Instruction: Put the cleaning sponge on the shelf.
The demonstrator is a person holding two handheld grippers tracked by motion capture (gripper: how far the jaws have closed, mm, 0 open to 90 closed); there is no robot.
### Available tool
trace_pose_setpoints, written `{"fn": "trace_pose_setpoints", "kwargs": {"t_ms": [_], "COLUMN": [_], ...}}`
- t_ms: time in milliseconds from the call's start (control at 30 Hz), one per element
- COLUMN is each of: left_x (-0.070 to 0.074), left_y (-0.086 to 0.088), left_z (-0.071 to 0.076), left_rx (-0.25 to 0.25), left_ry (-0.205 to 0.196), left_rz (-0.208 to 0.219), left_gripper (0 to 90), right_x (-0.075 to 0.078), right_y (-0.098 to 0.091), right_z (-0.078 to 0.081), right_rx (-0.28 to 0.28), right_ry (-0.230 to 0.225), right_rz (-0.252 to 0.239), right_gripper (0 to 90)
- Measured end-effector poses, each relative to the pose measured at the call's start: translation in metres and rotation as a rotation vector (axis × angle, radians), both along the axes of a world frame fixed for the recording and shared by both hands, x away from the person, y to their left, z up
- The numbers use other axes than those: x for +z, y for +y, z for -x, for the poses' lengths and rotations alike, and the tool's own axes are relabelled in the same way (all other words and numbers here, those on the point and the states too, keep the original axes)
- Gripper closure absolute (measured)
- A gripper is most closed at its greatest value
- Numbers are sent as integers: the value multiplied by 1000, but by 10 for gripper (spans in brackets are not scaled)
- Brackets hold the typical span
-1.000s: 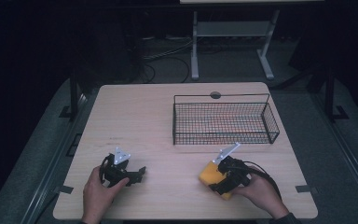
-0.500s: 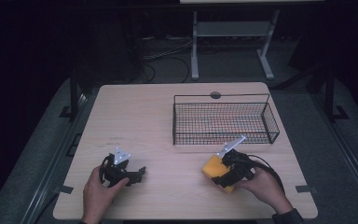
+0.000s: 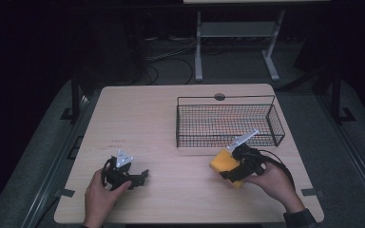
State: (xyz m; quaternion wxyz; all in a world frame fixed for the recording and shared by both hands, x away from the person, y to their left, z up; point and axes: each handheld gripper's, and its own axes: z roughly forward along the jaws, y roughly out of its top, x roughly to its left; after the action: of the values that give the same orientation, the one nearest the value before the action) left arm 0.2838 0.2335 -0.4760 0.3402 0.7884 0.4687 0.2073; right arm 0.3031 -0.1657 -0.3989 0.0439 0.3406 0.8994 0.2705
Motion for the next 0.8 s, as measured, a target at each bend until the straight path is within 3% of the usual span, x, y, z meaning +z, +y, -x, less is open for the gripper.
{"fn": "trace_pose_setpoints", "kwargs": {"t_ms": [800], "left_x": [0], "left_y": [1], "left_z": [0], "left_rx": [-4], "left_ry": [3], "left_rz": [-8], "left_gripper": [132], "right_x": [25], "right_y": [-35], "right_z": [-23], "right_rx": [-132], "right_ry": [-18], "right_rz": [-8], "right_gripper": [227]}}
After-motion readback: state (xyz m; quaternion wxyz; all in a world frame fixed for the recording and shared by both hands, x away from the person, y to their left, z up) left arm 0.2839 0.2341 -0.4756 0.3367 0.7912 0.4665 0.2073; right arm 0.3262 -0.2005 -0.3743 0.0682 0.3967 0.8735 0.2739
